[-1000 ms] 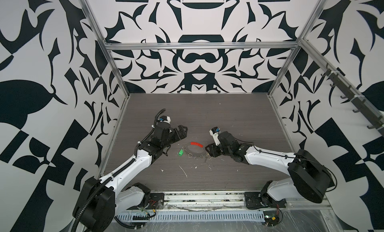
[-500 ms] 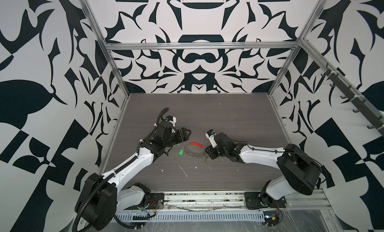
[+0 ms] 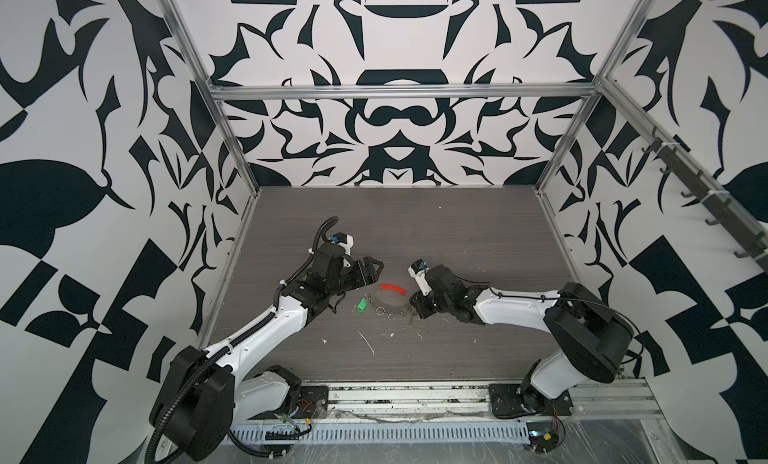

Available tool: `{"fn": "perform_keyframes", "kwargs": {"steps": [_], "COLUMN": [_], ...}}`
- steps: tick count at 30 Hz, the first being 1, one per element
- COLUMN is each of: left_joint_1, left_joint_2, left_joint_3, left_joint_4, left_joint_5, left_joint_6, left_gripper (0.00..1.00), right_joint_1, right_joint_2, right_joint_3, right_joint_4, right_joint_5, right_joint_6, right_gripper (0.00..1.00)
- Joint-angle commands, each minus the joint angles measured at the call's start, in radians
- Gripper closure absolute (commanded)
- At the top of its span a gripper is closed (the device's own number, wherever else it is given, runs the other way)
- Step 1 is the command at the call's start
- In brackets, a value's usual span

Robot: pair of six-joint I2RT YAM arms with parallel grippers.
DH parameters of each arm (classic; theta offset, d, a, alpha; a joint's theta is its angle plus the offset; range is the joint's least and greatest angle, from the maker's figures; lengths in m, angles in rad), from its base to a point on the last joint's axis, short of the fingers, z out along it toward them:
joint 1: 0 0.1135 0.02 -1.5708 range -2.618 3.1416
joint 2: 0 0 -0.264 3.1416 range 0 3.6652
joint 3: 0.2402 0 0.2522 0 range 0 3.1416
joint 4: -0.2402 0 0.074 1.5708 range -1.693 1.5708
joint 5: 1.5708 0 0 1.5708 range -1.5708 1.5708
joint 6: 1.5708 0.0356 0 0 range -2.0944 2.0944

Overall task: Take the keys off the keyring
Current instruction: 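Grasp the keyring rim near the yellow tag with the right gripper and lift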

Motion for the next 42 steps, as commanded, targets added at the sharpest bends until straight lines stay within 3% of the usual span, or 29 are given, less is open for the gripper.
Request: {"fn": "perform_keyframes", "kwargs": {"steps": [1, 8, 16, 20, 27, 31, 39, 42], "left_joint_1": [0.001, 0.002, 0.001, 0.001, 0.0, 0.002, 0.002, 0.002], "left_joint_2": [-0.023, -0.035, -0.062, -0.089, -0.257, -0.298, -0.275, -0.258], "left_joint_3": [-0.014, -0.017, -0.019, -0.019, -0.169, -0.113, -0.088, -0.059], "left_joint_4": [0.01, 0.012, 0.013, 0.008, 0.24, 0.113, 0.234, 0.244], "left_joint_5": [0.011, 0.01, 0.013, -0.012, -0.047, -0.053, 0.185, 0.283], "left_joint_6": [0.003, 0.0, 0.0, 0.0, -0.031, 0.015, 0.08, 0.126], "left_gripper": [0.17, 0.16, 0.16, 0.16, 0.01, 0.01, 0.12, 0.23], "right_joint_1": [0.0, 0.0, 0.0, -0.001, -0.005, -0.013, -0.053, -0.078], "right_joint_2": [-0.002, 0.005, -0.014, -0.038, -0.1, -0.146, -0.295, -0.355], "right_joint_3": [0.034, 0.032, 0.035, 0.052, 0.097, 0.136, 0.208, 0.212], "right_joint_4": [0.024, 0.017, 0.026, 0.015, -0.023, -0.079, -0.188, -0.195], "right_joint_5": [-0.012, -0.012, -0.018, -0.039, -0.16, -0.22, -0.371, -0.447], "right_joint_6": [-0.007, -0.005, -0.026, -0.057, -0.127, -0.178, -0.259, -0.252], "right_gripper": [0.81, 0.84, 1.0, 1.0, 1.0, 1.0, 1.0, 1.0]}}
